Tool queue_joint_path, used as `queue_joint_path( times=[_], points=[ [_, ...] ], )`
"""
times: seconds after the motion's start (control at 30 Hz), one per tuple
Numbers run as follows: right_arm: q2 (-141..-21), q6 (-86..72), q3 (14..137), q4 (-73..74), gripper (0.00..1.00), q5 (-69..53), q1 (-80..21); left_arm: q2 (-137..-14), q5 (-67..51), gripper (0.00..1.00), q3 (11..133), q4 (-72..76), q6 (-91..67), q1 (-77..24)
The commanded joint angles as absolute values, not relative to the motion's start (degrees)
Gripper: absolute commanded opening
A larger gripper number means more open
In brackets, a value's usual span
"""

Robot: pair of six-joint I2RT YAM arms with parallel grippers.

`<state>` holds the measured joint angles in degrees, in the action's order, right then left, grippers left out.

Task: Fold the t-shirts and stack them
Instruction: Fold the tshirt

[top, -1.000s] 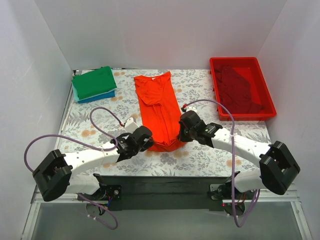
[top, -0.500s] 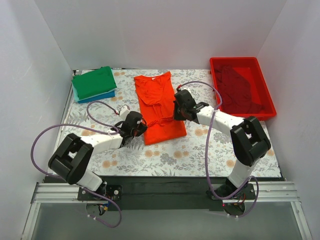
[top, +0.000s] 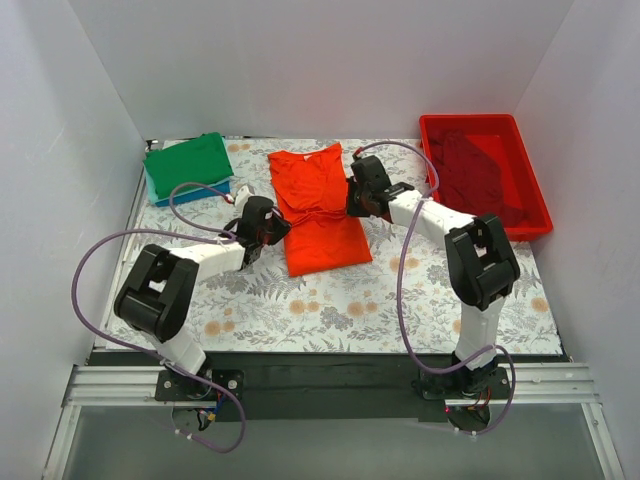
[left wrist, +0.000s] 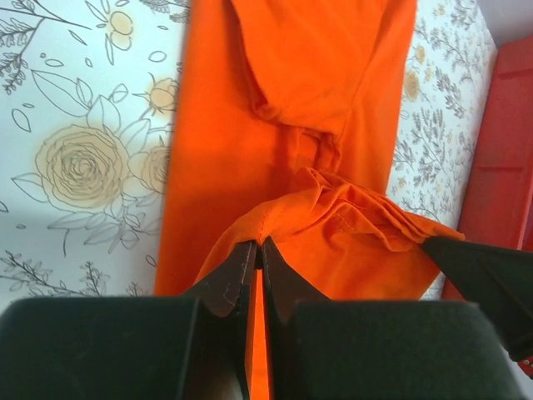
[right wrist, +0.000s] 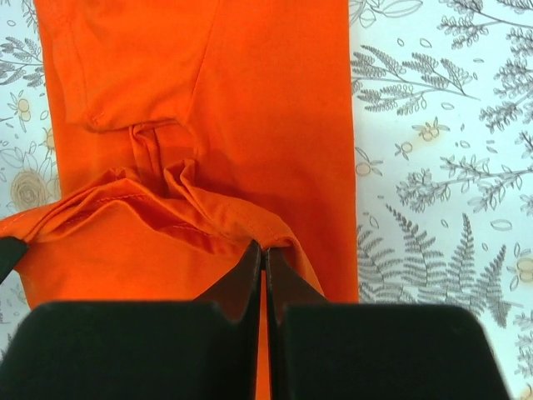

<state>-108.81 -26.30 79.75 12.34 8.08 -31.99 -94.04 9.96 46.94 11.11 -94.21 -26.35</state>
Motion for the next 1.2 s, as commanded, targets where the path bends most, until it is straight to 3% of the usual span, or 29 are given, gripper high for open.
queue_joint_path(
  times=[0.0,0.13,0.2,0.23,0.27,0.33,0.43,0.5,1.17],
  points=[
    [-111.7,-24.3,83.8,11.4,0.01,6.2,-31.1,-95.8,8.1,0.0,49.0,11.9,-92.5,-24.5],
    [-114.9,-23.6,86.9,12.5,0.01,5.3,-30.8,-99.0,7.2,0.0,51.8,10.5,-92.3,-23.7],
    [-116.2,-23.6,88.9,13.7,0.08,4.7,-30.1,-100.6,6.9,0.08,53.9,8.2,-92.4,-23.4],
    [-116.3,-23.6,89.3,13.9,0.22,4.3,-29.9,-100.7,7.6,0.11,54.4,6.8,-92.8,-23.4],
    [-116.2,-23.2,90.1,14.1,0.3,4.0,-29.4,-100.7,8.3,0.25,54.8,6.4,-92.7,-23.4],
    [-115.7,-22.9,90.9,14.3,0.44,3.6,-28.8,-99.4,9.3,0.34,55.5,5.5,-92.3,-23.2],
    [-114.3,-22.2,92.7,15.6,0.74,2.1,-27.1,-97.1,10.1,0.55,57.3,3.1,-91.0,-23.1],
    [-112.3,-21.1,92.4,15.9,0.76,1.8,-26.2,-95.9,9.9,0.69,57.3,2.4,-90.1,-23.1],
    [-95.2,-17.0,62.8,14.9,0.71,-8.3,-27.5,-76.6,5.9,0.7,38.1,-2.5,-88.5,-25.7]
  ],
)
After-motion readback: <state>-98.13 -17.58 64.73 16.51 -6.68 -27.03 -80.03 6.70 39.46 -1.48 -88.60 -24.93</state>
